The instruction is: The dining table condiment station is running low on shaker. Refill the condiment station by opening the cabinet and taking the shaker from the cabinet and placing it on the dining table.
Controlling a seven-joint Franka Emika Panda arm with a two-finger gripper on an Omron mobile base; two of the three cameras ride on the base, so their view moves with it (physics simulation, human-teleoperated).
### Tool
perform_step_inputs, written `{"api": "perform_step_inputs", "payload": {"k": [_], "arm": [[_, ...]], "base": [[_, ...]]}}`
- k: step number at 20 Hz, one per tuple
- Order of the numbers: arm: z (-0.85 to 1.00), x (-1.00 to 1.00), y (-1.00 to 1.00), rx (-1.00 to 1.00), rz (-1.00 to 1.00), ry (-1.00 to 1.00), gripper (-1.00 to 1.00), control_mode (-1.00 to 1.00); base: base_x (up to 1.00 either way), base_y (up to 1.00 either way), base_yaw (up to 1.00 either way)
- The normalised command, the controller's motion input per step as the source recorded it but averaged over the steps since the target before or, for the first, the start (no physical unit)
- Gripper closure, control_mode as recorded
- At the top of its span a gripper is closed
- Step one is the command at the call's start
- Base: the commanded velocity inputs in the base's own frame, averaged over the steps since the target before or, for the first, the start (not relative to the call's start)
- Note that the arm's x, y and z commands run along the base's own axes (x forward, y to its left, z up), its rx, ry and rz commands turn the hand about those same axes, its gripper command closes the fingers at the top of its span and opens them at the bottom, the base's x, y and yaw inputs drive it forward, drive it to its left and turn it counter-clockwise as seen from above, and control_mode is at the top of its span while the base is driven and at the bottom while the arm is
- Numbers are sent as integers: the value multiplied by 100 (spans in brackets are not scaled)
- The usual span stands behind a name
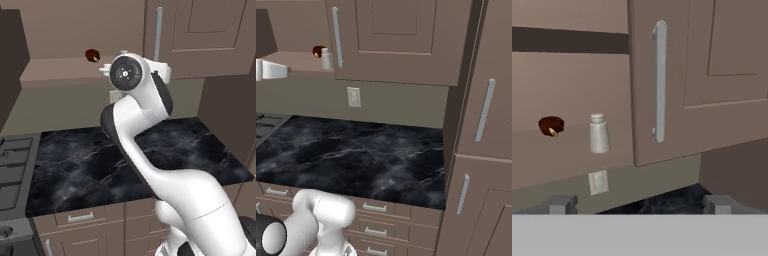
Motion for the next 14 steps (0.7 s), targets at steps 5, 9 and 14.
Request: {"api": "perform_step_inputs", "payload": {"k": [5,9,14], "arm": [[0,24,0,2,-4,0,-100,-100],[3,25,0,0,-4,8,-100,-100],[12,25,0,0,-5,14,-100,-100]], "base": [[0,0,0],[0,0,0],[0,0,0]]}}
